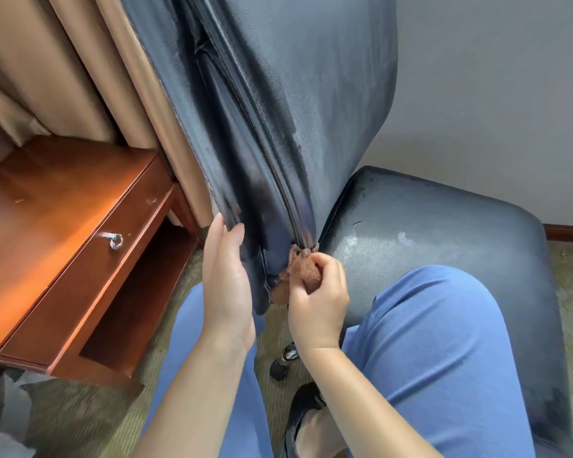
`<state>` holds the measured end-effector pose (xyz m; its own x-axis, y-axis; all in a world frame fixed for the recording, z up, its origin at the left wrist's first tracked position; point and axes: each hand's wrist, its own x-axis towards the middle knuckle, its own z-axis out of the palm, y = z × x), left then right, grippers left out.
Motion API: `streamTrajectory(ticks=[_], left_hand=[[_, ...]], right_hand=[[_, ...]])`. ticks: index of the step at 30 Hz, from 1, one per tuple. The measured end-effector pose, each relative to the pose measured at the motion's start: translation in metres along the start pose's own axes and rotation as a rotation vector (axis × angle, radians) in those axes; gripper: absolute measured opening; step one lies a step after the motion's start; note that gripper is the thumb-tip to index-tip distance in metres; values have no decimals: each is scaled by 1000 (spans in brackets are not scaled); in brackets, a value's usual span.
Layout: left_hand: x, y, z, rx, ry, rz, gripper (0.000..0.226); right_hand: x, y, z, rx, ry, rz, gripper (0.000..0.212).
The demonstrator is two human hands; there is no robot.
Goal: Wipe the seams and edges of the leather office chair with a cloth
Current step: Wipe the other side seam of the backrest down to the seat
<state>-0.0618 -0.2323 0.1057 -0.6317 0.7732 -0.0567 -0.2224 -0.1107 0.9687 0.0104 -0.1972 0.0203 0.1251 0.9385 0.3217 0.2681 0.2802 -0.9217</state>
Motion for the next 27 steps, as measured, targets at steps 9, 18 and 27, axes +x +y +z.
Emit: streamTrajectory(ticks=[9, 18, 27], left_hand=[[0, 2, 3, -33, 37, -27, 29], [6, -8, -5, 26, 78, -78, 44], [10, -9, -8, -16, 136, -99, 35]], right_hand=[[16, -28, -5, 52, 101, -96, 27], [-2, -3, 13, 256, -5, 493, 25], [5, -14, 4, 319, 44, 440, 24]])
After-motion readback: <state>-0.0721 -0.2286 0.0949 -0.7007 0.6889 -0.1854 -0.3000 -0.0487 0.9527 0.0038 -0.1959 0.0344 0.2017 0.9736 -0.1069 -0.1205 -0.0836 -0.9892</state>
